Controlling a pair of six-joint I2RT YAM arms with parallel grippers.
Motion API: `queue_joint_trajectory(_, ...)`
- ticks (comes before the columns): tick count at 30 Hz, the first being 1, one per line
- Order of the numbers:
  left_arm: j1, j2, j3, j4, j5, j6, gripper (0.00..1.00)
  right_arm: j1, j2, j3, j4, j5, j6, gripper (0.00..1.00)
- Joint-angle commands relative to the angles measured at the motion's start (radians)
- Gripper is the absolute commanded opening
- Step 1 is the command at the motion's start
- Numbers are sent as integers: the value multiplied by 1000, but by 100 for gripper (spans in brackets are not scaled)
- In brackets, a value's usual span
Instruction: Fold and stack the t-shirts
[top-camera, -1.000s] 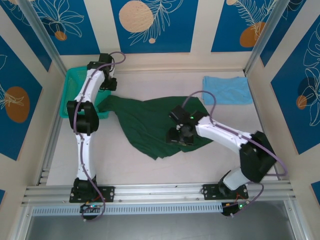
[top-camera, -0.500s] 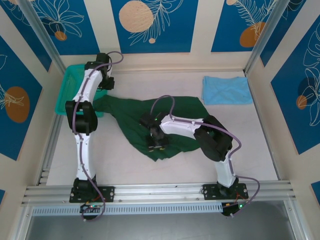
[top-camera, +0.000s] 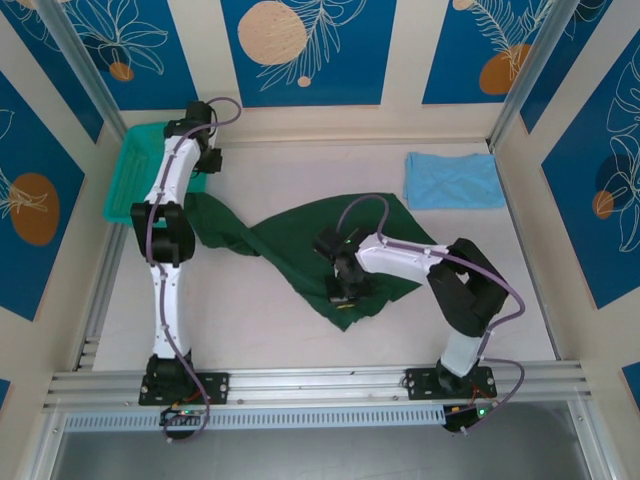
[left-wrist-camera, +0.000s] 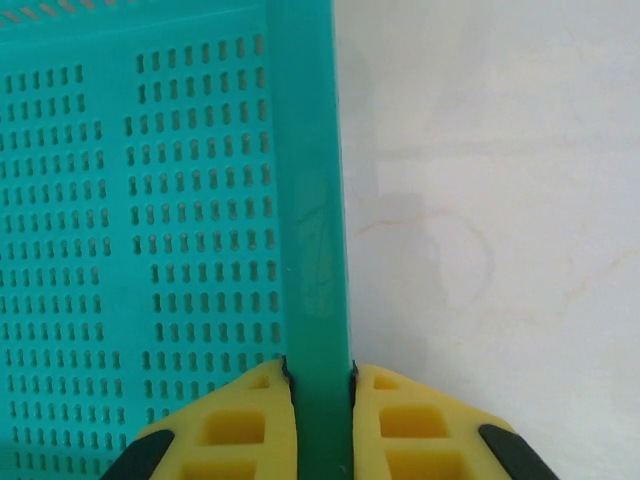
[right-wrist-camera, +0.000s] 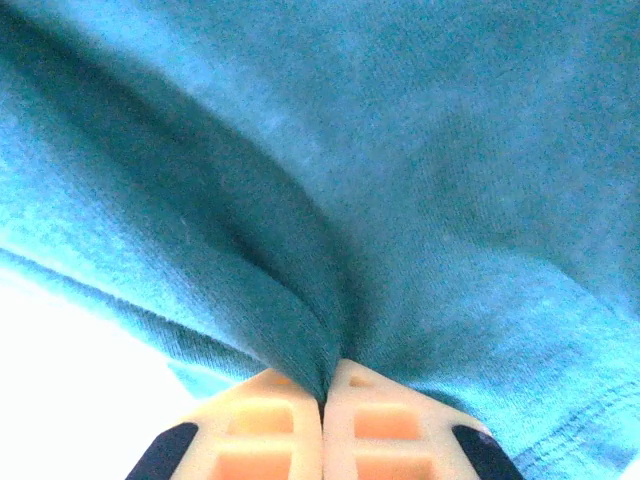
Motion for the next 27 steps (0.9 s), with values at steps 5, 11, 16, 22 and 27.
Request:
queue_joint_trajectory(5,22,83,98,37,-31,43,11,-11,-102,-18,-32,-77,-28,4)
queue_joint_trajectory(11,26,98,124,43,-36,35,37,-27,-147,-21,-31,-79,-30,3)
queue_joint_trajectory(16,24,30,123,18,-61,17,80,-60,-198,-62,-28,-85,-4,3)
queue_joint_trajectory(22,-7,-153,120,-37,34,-80,99,-116,-261,-92,8,-100,16,7)
queue_joint_trajectory(27,-77,-300,33,-69,62,-199,100,-213,-274,-124,68,-156,54,17)
